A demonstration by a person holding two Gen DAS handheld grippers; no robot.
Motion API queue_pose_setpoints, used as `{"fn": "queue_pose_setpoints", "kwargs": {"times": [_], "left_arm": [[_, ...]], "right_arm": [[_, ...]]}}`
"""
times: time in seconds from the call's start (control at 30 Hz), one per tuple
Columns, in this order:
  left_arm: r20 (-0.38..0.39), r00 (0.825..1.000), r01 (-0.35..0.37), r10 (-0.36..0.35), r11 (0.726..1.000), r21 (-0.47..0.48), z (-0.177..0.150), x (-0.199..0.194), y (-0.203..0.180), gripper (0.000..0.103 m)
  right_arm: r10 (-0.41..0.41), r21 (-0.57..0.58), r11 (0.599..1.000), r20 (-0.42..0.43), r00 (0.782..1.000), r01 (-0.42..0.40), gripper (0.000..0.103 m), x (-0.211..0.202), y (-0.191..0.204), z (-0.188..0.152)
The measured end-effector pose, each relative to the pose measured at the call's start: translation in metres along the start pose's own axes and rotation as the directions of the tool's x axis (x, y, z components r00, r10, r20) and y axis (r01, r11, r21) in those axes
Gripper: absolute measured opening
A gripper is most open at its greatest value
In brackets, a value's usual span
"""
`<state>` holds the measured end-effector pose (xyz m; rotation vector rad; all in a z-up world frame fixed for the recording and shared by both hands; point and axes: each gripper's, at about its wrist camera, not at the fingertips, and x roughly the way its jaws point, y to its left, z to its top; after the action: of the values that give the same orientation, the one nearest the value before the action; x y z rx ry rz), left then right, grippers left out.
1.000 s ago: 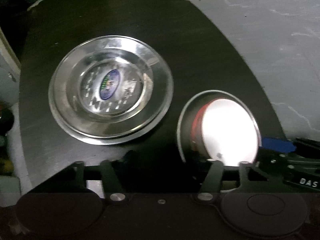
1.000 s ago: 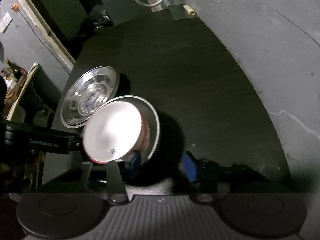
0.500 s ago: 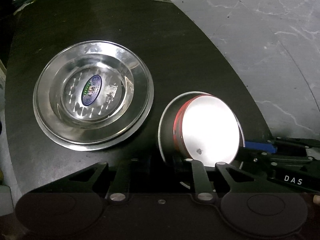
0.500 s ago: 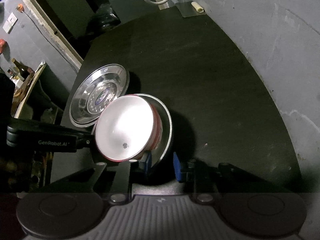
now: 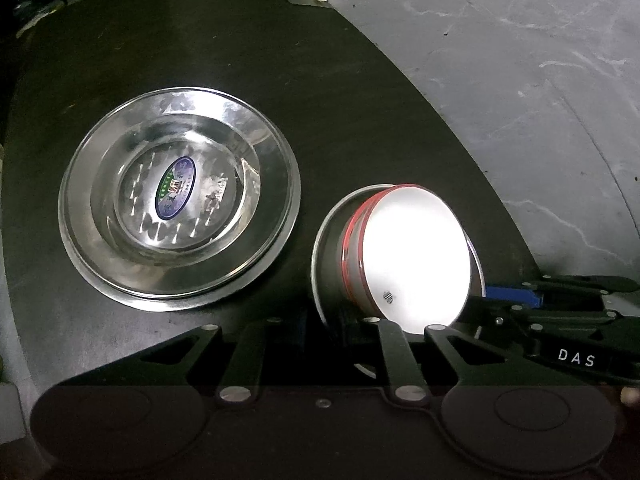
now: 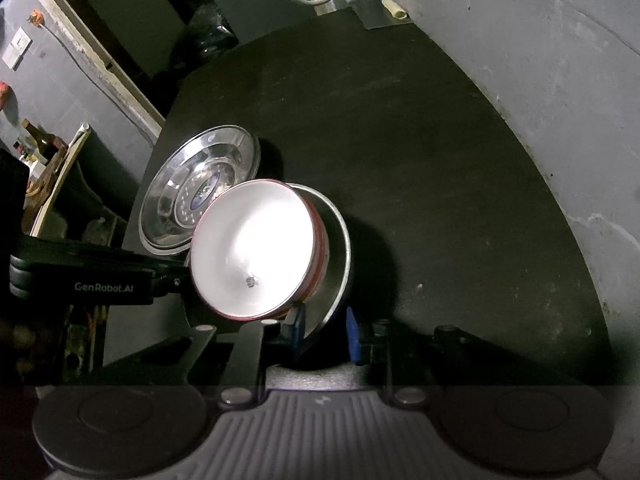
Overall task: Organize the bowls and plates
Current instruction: 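Lift the steel bowl with both grippers and carry it over the plate stack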
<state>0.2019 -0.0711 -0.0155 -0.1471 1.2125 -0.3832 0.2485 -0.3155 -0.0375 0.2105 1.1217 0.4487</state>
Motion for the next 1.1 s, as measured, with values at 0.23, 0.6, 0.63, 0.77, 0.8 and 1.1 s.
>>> {"fn": "queue_pose_setpoints", "kwargs": {"times": [0.23, 0.6, 0.63, 0.77, 0.8, 1.1], "left_arm": [[0.017, 1.000, 0.017, -0.017, 0.999, 0.037, -0.004, -0.003, -0.002, 0.015], [0.092, 0.995, 0.036, -0.043, 0.996, 0.082, -0.003, -0.024, -0.001, 0.015], [0.097, 0.994, 0.037, -0.045, 0.996, 0.084, -0.003, -0.026, 0.001, 0.015], [0.115, 0.992, 0.040, -0.050, 0.995, 0.087, -0.002, -0.035, 0.006, 0.015], [0.119, 0.992, 0.040, -0.050, 0.995, 0.087, -0.003, -0.037, 0.007, 0.015], [0.164, 0.985, 0.035, -0.047, 0.997, 0.076, -0.001, -0.053, 0.019, 0.015]], "right_arm": [[-0.011, -0.015, 1.000, 0.020, 1.000, 0.011, 0.024, -0.006, 0.004, -0.007], [-0.016, -0.012, 1.000, 0.079, 0.997, 0.017, 0.024, -0.018, 0.012, -0.008], [-0.014, -0.014, 1.000, 0.086, 0.996, 0.015, 0.024, -0.019, 0.013, -0.007], [-0.010, -0.020, 1.000, 0.101, 0.995, 0.012, 0.024, -0.021, 0.019, -0.005], [-0.008, -0.023, 1.000, 0.105, 0.994, 0.010, 0.024, -0.022, 0.020, -0.004], [0.013, -0.045, 0.999, 0.126, 0.992, -0.007, 0.024, -0.022, 0.036, 0.004]]}}
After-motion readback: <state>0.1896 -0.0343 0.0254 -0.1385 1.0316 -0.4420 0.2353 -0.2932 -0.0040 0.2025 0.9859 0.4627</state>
